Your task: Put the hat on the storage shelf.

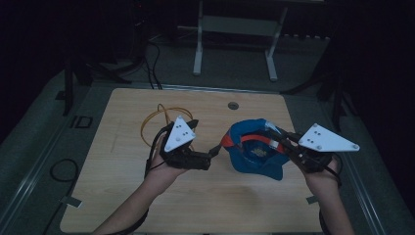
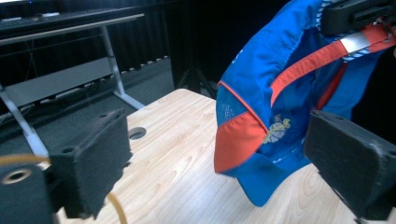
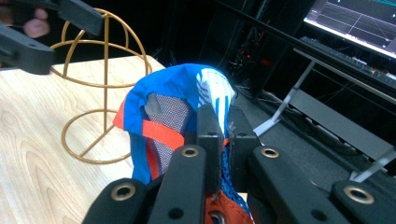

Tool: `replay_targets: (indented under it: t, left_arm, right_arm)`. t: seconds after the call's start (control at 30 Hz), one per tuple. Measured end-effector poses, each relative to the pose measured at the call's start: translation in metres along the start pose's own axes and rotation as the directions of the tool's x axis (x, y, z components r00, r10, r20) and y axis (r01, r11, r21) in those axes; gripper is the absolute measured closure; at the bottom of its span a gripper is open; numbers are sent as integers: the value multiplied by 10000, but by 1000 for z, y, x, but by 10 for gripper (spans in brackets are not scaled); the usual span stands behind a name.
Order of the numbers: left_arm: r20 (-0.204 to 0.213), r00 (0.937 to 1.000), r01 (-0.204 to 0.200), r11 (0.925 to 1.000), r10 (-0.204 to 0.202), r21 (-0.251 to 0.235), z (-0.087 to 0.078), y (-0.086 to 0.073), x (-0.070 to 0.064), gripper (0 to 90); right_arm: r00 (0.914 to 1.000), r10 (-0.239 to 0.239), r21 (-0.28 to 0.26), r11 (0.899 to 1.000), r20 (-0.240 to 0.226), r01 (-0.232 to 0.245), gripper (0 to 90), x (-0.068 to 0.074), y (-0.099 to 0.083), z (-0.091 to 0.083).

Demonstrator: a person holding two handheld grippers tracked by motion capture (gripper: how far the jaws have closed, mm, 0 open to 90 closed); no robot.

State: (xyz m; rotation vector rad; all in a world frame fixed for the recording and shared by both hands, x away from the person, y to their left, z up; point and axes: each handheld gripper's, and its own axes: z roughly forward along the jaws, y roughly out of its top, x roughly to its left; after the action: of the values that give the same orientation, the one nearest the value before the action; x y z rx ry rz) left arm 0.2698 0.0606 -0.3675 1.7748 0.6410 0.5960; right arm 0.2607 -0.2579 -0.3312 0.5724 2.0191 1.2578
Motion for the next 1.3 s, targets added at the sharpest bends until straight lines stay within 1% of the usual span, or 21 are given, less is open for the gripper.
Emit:
replay_targets:
  t: [0.03, 0.13, 0.27, 0.33, 0.37, 0.43, 0.5, 0.57, 0.63, 0.73, 0.77, 0.8, 0.87, 0.9, 0.97, 1.07, 1.13, 1.2, 1.23, 1.27, 1.3]
  left_arm:
    - [73, 9999, -103, 9999, 103, 26, 3, 2, -1, 83]
    - [249, 9995, -212, 9996, 208, 167, 13, 7, -2, 83]
    - [570, 9982, -215, 9992, 197, 322, 26, 13, -6, 84]
    - [803, 9965, -254, 9989, 223, 385, 31, 15, -7, 85]
    - [822, 9964, -239, 9990, 208, 377, 34, 16, -7, 87]
    - [965, 9953, -69, 9996, 41, 292, 38, 17, -8, 135]
    - [1114, 9938, -27, 9994, -10, 336, 42, 17, -9, 147]
    - [1276, 9918, -111, 9989, 52, 462, 46, 17, -9, 165]
    - [1351, 9908, -74, 9990, 13, 449, 48, 16, -10, 197]
    - [1545, 9879, 29, 9989, -101, 473, 51, 16, -9, 265]
    - [1543, 9879, 68, 9989, -140, 469, 51, 15, -9, 311]
    - [1596, 9869, 162, 9987, -237, 479, 52, 15, -9, 330]
    - [1319, 9907, 277, 9983, -343, 521, 54, 14, -10, 379]
    - [1443, 9888, 292, 9977, -377, 604, 55, 13, -9, 420]
    - [1516, 9873, 356, 9961, -475, 806, 58, 12, -11, 479]
    - [1779, 9836, 82, 9938, -280, 1112, 62, 11, -14, 565]
    - [1860, 9823, 2, 9922, -235, 1244, 64, 10, -16, 628]
    - [1834, 9828, -40, 9916, -199, 1290, 66, 9, -19, 690]
    - [1900, 9816, -67, 9913, -185, 1311, 67, 9, -20, 728]
    - [1824, 9832, -146, 9914, -95, 1301, 67, 10, -21, 760]
    - [1856, 9826, -187, 9910, -63, 1326, 68, 10, -22, 793]
  right_arm:
    - [10000, -22, -34, 10000, -11, 22, 869, 0, 0, -1]
    - [9999, -41, -34, 10000, -115, 40, 869, 3, 1, -3]
    - [9996, -190, -40, 9998, -191, 189, 869, 6, 3, -3]
    - [9996, -167, -61, 9998, -239, 166, 869, 7, 4, -3]
    - [9994, -193, -96, 9998, -277, 190, 869, 8, 4, -3]
    - [9991, -241, -157, 9996, -352, 236, 869, 10, 6, -3]
    - [9989, -274, -195, 9995, -389, 267, 869, 12, 7, -3]
    - [9985, -282, -244, 9993, -472, 271, 869, 13, 7, -3]
    - [9980, -302, -266, 9992, -554, 288, 869, 14, 8, -3]
    - [9977, -357, -307, 9990, -574, 339, 869, 16, 9, -4]
    - [9976, -340, -319, 9990, -598, 321, 869, 16, 9, -4]
    - [9976, -345, -321, 9989, -602, 327, 869, 17, 9, -4]
    - [9976, -335, -344, 9989, -608, 315, 869, 17, 8, -4]
    - [9978, -310, -337, 9990, -588, 291, 869, 17, 8, -3]
    - [9979, -260, -306, 9992, -590, 242, 869, 16, 6, -2]
    - [9981, -187, -257, 9995, -585, 172, 869, 16, 3, 0]
    - [9984, -177, -232, 9996, -543, 164, 869, 15, 2, 0]
    - [9985, -139, -215, 9997, -532, 128, 869, 14, 0, 0]
    - [9986, -116, -193, 9998, -525, 106, 869, 14, 0, 0]
    - [9985, -135, -192, 9997, -528, 125, 868, 14, -1, 0]
    - [9986, -133, -168, 9998, -517, 124, 868, 14, -1, 0]
